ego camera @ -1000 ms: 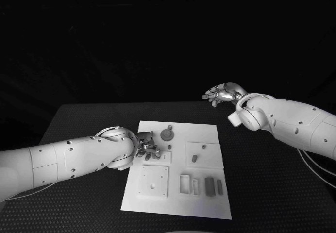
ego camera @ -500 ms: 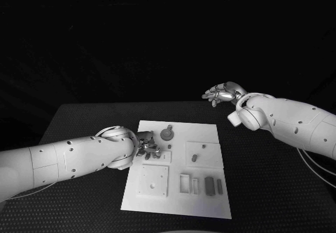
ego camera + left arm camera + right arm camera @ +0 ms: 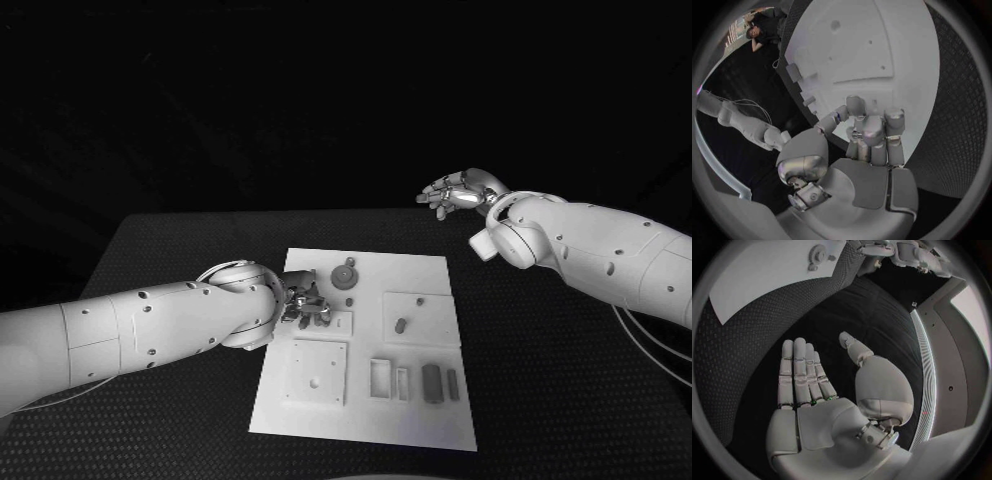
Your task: Assemble the parts on the task board
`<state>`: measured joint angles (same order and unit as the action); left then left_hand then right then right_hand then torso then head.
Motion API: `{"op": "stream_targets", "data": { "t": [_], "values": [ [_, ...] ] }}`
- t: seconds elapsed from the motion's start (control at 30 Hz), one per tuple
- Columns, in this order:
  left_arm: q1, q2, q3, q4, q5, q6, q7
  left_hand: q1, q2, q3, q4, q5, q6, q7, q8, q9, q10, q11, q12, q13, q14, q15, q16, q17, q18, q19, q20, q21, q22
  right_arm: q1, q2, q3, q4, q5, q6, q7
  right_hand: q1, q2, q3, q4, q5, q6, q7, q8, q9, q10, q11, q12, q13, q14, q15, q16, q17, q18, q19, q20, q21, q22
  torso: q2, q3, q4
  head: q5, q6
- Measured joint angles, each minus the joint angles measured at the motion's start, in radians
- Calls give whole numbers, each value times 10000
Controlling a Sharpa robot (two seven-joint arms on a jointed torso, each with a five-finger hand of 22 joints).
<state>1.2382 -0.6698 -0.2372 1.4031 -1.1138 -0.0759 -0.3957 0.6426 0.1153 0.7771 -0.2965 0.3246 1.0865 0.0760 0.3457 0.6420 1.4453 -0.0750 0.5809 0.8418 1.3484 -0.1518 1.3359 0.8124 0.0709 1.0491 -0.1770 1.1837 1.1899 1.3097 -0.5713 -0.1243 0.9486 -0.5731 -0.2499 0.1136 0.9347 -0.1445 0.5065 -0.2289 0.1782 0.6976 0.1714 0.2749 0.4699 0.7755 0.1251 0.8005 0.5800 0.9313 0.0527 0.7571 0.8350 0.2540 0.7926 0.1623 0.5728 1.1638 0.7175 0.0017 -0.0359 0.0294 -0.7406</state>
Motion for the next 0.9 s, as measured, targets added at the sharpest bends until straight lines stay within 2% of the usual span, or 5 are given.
{"op": "stream_targets", "data": {
  "t": [0.13,0.6,0.9],
  "values": [
    [-2,2,-1,0,-6,-21,1,-98,98,71,-70,-276,1,0,-1,-10,-34,-33,0,0,-8,7,0,-35,1,-22,23,-29,18,0,-5,-2,-2,0,2,-1,0,0,0,0,0,0,0,0,0,0,0,0,0,0,0,0,0,0,0,0,0,-1,-3,0,2,0,-10],
    [-21,-10,-10,16,-120,-209,8,-101,97,128,-127,-393,2,-1,-4,-6,-33,-33,37,-2,-22,20,40,-65,2,-22,23,-29,27,-1,-6,1,0,-2,10,-2,0,0,-28,28,40,0,-1,0,-11,0,0,39,-53,1,-1,0,-9,0,0,0,-39,21,-3,0,-2,11,4],
    [-27,-16,-14,24,-203,-294,5,-74,14,160,-147,-431,5,-1,1,-12,-33,-32,37,-3,-29,27,79,-76,2,-21,24,-29,26,-1,-11,-2,-3,-2,16,-2,0,0,-28,28,78,1,-1,0,-13,0,0,39,-90,2,-2,0,-9,-1,0,0,-38,44,-2,0,-6,12,-12]
  ]
}}
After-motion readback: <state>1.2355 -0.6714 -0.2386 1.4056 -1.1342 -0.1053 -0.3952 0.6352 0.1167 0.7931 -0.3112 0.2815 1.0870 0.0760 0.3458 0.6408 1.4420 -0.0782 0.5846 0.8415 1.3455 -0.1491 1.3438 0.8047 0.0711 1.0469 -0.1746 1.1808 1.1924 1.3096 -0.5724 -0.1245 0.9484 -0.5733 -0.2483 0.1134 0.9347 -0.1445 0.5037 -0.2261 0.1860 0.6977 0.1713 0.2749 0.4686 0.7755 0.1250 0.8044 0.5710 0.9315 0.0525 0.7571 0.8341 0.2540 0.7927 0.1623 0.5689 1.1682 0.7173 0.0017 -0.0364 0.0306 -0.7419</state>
